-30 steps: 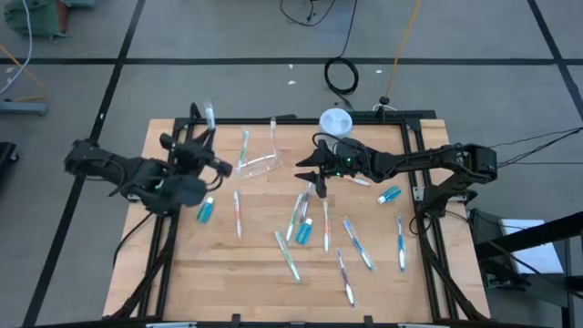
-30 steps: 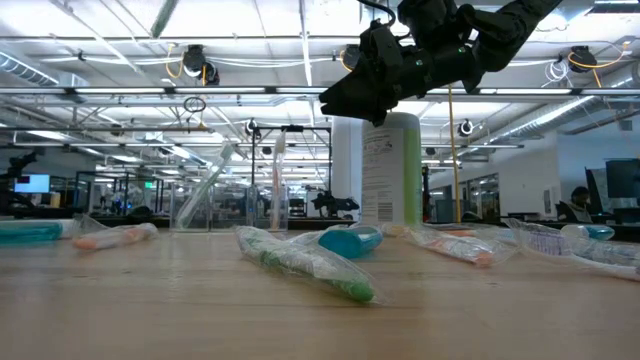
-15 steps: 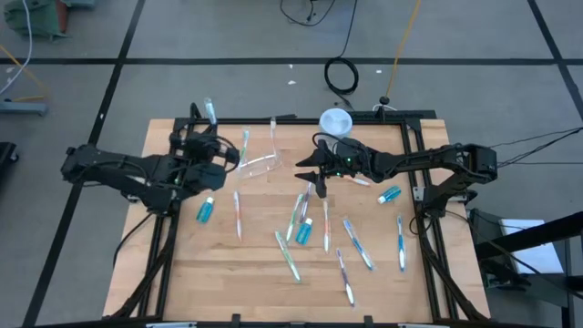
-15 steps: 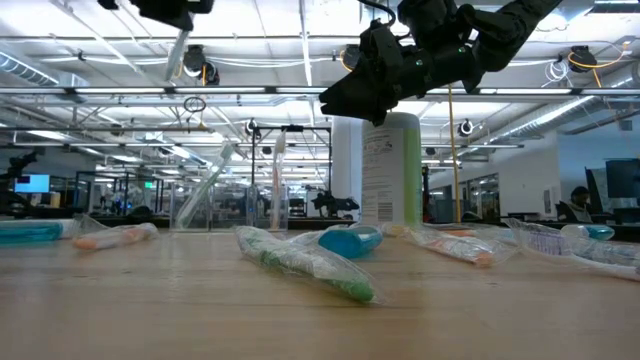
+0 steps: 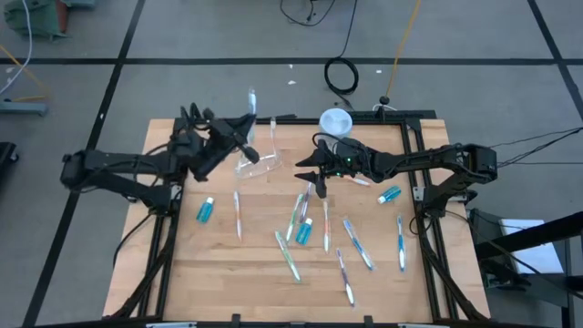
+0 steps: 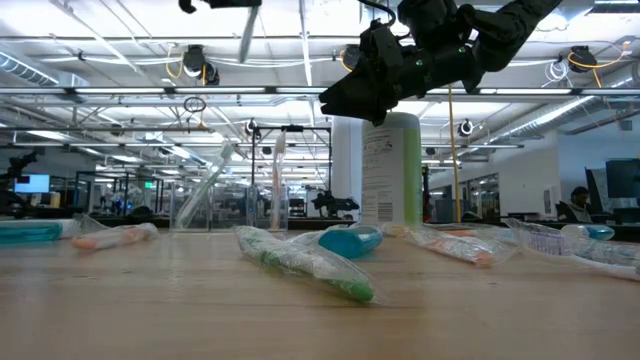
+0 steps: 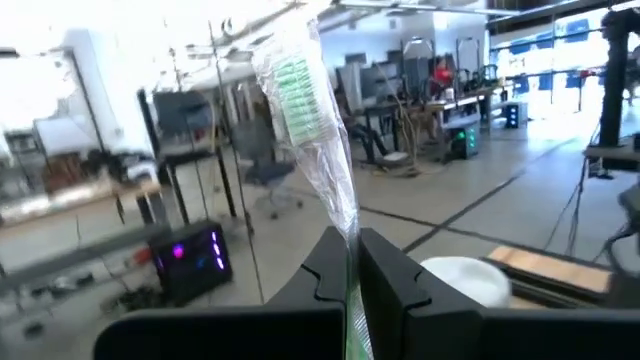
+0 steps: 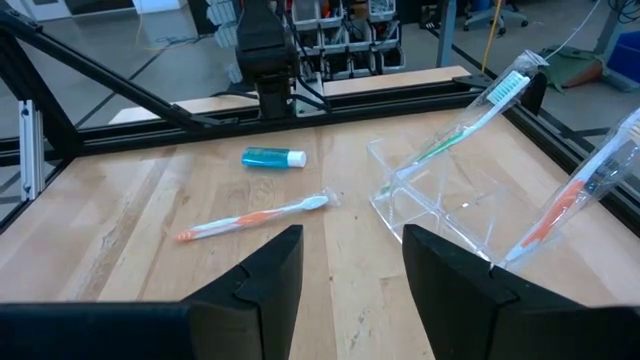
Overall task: Pick & Place toothbrushing station
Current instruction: Put the green toothbrush into the transparent organizer
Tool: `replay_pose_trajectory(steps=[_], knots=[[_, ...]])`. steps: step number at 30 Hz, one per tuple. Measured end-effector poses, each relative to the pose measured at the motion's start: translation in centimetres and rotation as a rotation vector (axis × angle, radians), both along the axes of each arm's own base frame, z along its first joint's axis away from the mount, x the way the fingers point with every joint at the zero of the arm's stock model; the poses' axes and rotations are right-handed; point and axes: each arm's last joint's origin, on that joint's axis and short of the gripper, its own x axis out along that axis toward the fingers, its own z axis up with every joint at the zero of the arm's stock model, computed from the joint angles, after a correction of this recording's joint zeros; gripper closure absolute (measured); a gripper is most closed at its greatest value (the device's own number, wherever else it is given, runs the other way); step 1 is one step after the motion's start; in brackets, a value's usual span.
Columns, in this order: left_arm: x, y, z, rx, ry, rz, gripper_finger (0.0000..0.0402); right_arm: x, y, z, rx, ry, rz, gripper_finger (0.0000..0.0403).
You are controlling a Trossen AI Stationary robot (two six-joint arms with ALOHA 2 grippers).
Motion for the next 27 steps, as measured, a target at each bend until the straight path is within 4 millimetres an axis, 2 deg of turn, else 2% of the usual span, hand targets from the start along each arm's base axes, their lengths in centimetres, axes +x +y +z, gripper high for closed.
replay_pose_trajectory(steps=[6, 10, 17, 22, 27], knots=[[-0.5, 2.8, -3.2, 0.053, 0.039, 0.034, 0.0398, 0.0, 0.0, -0.1, 0.002, 0.007, 0.0, 0.0236], [-2.4, 3.7, -4.8, 0.053, -0.023, 0.031, 0.0398, -0.1, 0.0, -0.3, 0.007, 0.03, 0.0, 0.0236], [-5.2, 2.7, -9.4, 0.012, -0.058, -0.006, 0.0398, -0.2, 0.1, -0.8, 0.019, 0.079, 0.0, 0.0236], [-6.8, 2.0, -13.7, -0.026, -0.054, 0.03, 0.0398, -0.2, 0.2, -0.8, 0.019, 0.08, 0.005, 0.0236], [-8.3, 1.6, -16.5, -0.021, -0.089, 0.02, 0.0398, -0.2, 0.3, -0.7, 0.018, 0.078, 0.008, 0.0236]])
